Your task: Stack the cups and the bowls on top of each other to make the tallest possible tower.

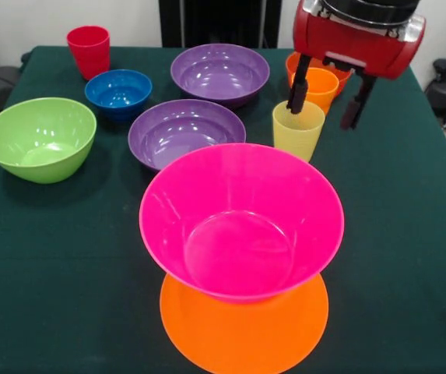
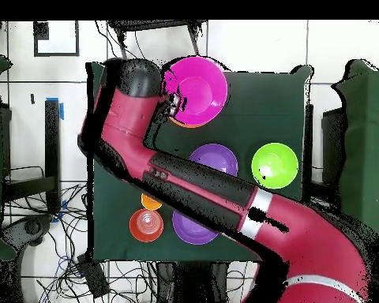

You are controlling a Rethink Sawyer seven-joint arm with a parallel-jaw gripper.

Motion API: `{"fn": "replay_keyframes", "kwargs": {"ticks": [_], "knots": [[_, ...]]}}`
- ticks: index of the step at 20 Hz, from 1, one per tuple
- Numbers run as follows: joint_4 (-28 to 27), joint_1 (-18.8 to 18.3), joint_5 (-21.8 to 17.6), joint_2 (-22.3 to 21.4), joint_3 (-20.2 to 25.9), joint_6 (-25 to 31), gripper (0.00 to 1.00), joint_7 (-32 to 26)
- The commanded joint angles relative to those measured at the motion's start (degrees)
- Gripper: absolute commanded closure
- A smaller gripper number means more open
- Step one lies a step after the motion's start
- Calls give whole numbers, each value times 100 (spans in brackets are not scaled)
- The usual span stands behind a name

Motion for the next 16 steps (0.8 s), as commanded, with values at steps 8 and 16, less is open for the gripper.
{"fn": "replay_keyframes", "kwargs": {"ticks": [8,16], "knots": [[2589,-604,1038,-1321,124,2214,0,2261],[3524,-478,208,-1447,-655,3435,0,3178]]}}
